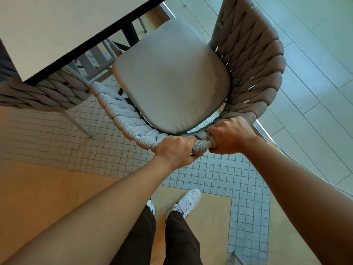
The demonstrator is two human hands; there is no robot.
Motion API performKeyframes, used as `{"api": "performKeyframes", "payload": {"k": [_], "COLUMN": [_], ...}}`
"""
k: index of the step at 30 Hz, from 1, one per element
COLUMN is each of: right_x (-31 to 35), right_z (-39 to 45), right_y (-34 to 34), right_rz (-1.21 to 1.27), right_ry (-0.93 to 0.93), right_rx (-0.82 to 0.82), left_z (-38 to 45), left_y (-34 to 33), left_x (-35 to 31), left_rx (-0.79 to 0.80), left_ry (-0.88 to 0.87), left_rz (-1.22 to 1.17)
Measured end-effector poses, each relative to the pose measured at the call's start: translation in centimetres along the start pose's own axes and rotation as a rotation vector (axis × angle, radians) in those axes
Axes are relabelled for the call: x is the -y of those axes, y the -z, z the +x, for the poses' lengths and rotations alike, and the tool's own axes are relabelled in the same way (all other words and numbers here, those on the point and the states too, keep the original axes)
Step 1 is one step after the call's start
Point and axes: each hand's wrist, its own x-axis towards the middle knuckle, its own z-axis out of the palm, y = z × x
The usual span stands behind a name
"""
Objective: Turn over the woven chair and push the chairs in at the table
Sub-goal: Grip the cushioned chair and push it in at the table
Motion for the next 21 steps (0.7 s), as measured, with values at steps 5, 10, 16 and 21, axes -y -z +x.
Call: {"api": "performKeyframes", "payload": {"k": [5,10,16,21], "right_x": [0.8,1.9,3.1,3.8], "right_z": [-0.8,-1.7,-3.2,-4.5], "right_y": [0.0,0.2,1.3,3.0], "right_rz": [0.024,0.002,0.078,0.089], "right_ry": [-0.064,-0.155,-0.199,-0.175], "right_rx": [-0.026,-0.014,0.064,0.184], "left_z": [-0.2,-0.7,-1.9,-3.8], "left_y": [0.2,1.3,2.5,3.2], "left_x": [-0.2,-0.1,0.0,1.4], "left_rx": [0.016,0.077,0.17,0.166], "left_ry": [0.017,0.032,0.023,-0.031], "left_rz": [-0.026,-0.129,-0.14,-0.11]}}
